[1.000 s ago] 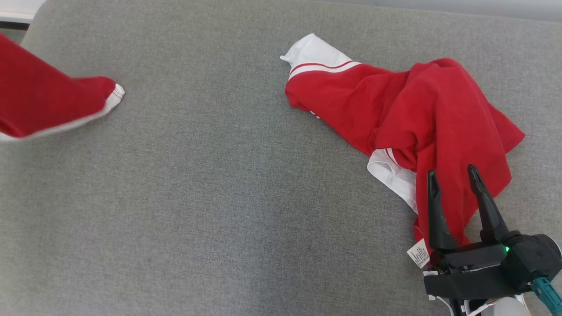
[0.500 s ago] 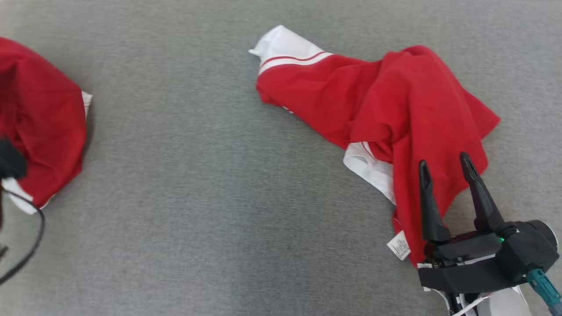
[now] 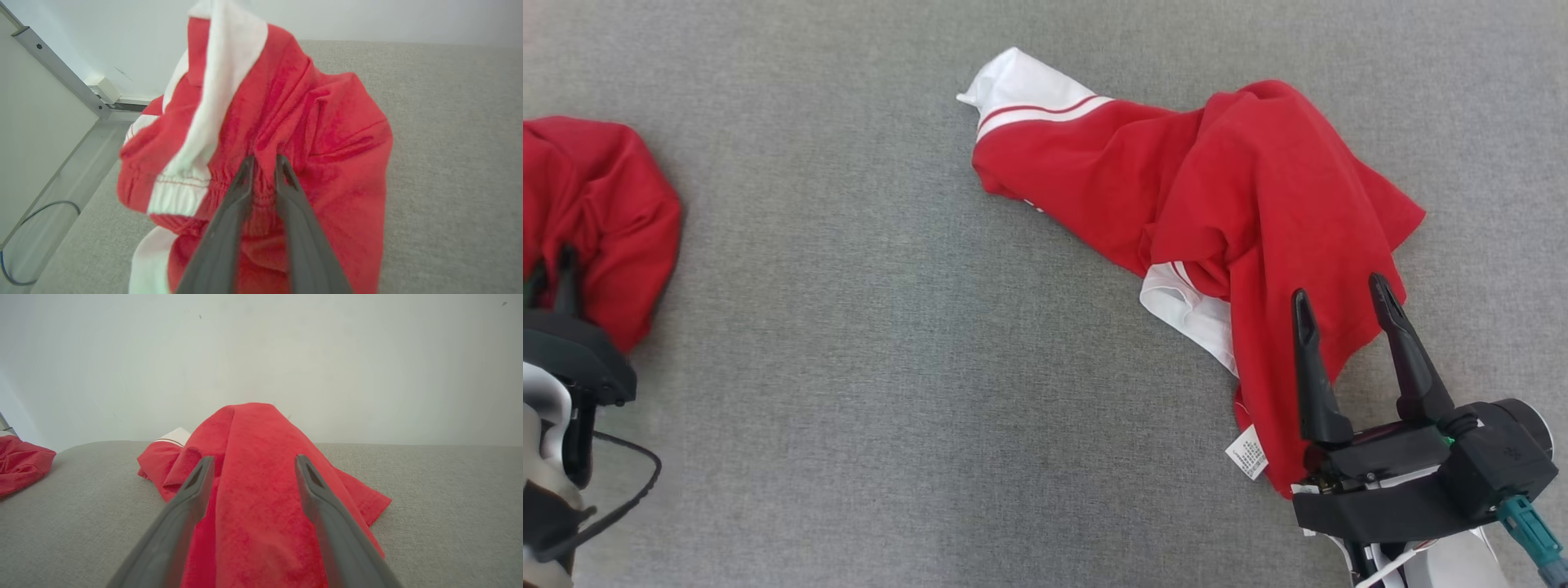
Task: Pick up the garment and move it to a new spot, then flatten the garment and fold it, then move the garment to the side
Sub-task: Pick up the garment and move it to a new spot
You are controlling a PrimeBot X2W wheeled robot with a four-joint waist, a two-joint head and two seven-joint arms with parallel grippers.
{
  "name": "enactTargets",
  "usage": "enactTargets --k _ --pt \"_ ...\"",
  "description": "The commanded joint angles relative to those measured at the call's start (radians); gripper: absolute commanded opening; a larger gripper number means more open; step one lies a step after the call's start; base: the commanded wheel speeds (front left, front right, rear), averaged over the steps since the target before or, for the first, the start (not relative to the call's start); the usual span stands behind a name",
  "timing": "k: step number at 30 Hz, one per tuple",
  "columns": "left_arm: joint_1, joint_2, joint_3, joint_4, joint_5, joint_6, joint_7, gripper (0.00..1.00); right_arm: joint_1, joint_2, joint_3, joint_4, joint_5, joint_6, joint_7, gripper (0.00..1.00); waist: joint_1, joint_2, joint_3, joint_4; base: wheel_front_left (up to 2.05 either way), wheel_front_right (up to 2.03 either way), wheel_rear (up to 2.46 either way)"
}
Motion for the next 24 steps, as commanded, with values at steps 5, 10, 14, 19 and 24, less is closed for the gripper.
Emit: enactTargets --k 5,10,14,19,24 --pt "0.009 0.023 0.025 -0.02 -0.023 -0.001 -0.036 1.0 0.008 0.011 0.007 0.005 -0.006 -0.002 -0.001 1.0 0.0 -0.0001 -0.041 0.008 0.0 0.0 0.0" --pt "0.072 0.029 0.08 -0.148 -0.012 0.009 -0.041 1.0 0.025 0.024 0.011 0.017 0.0 -0.002 -0.001 1.0 0.0 -0.0001 -0.087 0.011 0.0 0.0 0.0" --pt "0.142 0.014 0.125 -0.256 0.007 0.018 -0.04 1.0 0.036 0.032 0.016 0.023 0.004 -0.002 -0.001 1.0 0.0 -0.0001 -0.115 0.011 0.0 0.0 0.0" --pt "0.237 -0.018 0.183 -0.44 0.06 0.029 -0.04 1.0 0.047 0.04 0.02 0.032 0.011 -0.002 -0.001 1.0 0.0 -0.0001 -0.159 0.005 0.0 0.0 0.0" --pt "0.329 -0.067 0.218 -0.606 0.127 0.034 -0.04 1.0 0.061 0.048 0.008 0.041 0.02 -0.002 -0.001 1.0 0.0 -0.0001 -0.199 -0.016 0.0 0.0 0.0"
